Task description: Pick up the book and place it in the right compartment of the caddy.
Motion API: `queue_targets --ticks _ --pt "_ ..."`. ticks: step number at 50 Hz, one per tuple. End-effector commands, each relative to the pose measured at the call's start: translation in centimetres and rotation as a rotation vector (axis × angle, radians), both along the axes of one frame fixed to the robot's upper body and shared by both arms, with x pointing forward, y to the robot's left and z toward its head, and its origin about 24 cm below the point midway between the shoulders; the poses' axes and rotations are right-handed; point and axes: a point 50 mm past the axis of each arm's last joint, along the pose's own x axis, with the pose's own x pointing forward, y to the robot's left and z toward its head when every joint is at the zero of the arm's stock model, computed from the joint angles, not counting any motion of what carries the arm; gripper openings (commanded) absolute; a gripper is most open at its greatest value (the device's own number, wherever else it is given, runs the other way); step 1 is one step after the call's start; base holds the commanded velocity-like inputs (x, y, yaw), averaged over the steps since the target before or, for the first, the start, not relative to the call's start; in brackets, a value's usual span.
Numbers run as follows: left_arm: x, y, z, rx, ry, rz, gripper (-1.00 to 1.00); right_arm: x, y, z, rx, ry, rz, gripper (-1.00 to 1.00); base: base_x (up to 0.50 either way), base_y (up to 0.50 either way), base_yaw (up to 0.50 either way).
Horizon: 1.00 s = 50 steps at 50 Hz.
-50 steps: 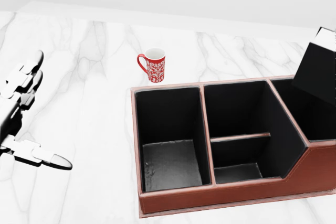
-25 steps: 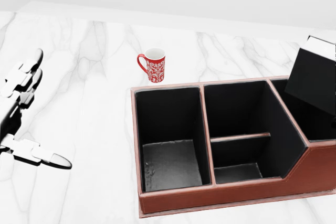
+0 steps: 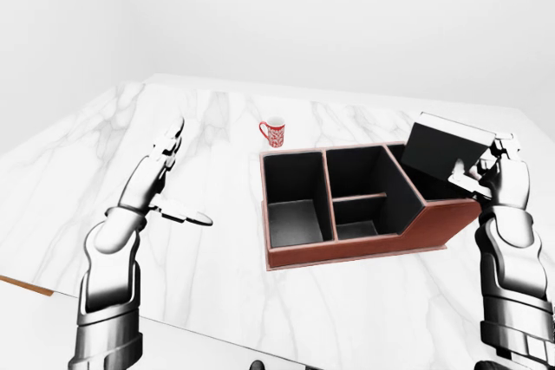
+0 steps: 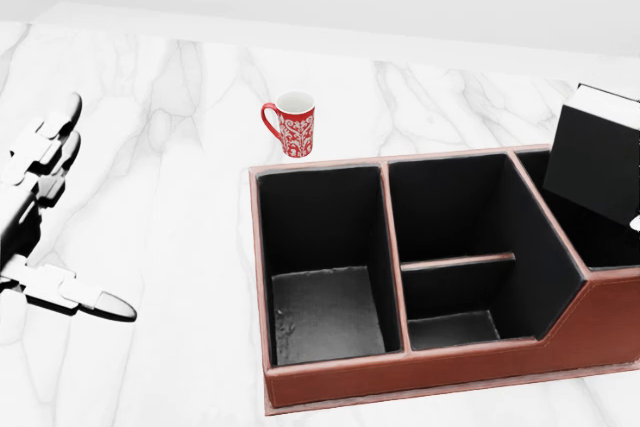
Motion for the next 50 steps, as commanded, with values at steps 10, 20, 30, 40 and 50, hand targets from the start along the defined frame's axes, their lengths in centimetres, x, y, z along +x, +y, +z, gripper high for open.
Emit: queue_targets --ticks 10,20,30,40,50 --pt "0.0 -0.1 0.1 0.004 -0.003 -0.003 1.00 1.2 -0.7 -1.1 0.062 0.046 -0.030 -1.00 0.00 0.00 0.00" --pt "0.0 0.0 0.1 0.004 -0.001 -0.002 1.00 2.0 -0.9 -2.1 0.078 0.102 -0.050 -1.00 0.00 0.00 0.00" --pt "-0.1 -0.1 0.2 0.008 -0.008 -0.006 1.00 2.1 -1.1 -2.5 0.083 0.123 -0.061 -1.00 0.00 0.00 0.00" --pt "-0.1 -0.1 0.3 0.010 -0.012 -0.008 1.00 2.0 -1.2 -2.3 0.078 0.116 -0.066 -1.00 0.00 0.00 0.00" --pt "-0.1 -0.1 0.3 0.011 -0.011 -0.008 1.00 2.0 -1.2 -2.1 0.067 0.109 -0.072 1.00 0.00 0.00 0.00"
